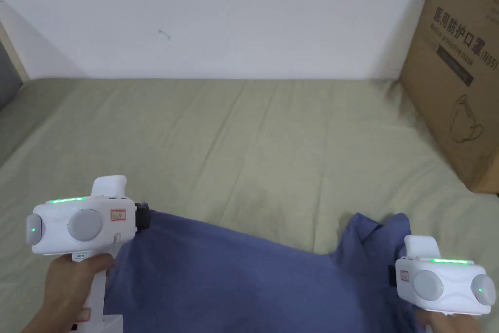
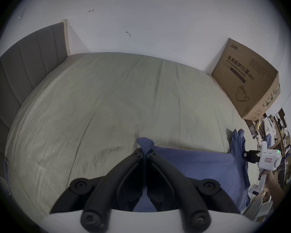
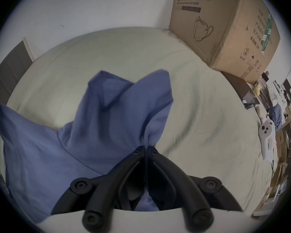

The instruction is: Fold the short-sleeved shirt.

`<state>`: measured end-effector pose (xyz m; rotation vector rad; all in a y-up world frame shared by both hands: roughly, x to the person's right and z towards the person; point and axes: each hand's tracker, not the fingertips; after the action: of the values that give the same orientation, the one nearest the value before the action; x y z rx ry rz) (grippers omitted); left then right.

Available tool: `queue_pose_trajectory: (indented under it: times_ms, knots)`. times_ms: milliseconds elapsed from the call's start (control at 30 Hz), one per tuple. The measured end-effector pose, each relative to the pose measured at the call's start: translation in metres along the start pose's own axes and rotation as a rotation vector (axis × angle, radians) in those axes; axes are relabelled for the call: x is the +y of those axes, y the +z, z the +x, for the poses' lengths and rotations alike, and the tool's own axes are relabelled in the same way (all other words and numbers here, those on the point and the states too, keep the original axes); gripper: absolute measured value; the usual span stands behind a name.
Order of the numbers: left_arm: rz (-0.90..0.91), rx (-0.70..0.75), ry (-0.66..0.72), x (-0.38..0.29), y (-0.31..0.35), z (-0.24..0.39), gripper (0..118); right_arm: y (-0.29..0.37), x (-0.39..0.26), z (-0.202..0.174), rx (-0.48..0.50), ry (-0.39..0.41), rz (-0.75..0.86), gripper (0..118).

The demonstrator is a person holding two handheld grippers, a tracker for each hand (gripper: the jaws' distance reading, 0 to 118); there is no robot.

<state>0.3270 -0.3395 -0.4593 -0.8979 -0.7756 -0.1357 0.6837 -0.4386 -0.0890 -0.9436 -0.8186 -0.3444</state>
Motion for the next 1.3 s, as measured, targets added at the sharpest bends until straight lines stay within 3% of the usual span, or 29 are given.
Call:
queue_pose_trajectory:
  times_ms: [100, 367, 767, 1300]
  knots:
    - [0.016, 0.002, 0.015, -0.004, 0.014, -0.005, 1, 0.037, 0.005, 0.004, 0.042, -0.036, 0.105, 1]
    - [0.158, 0.014, 0.043, 0.013, 0.097, -0.015, 1, 0.168, 0.047, 0.018, 0.151, -0.031, 0.410, 1]
    - [0.492, 0.063, -0.043, 0.132, 0.240, 0.002, 1, 0.336, 0.165, 0.003, 0.236, 0.005, 0.827, 1]
    - [0.736, 0.123, -0.103, 0.263, 0.257, 0.037, 1, 0.366, 0.300, 0.005, 0.183, -0.007, 1.043, 1]
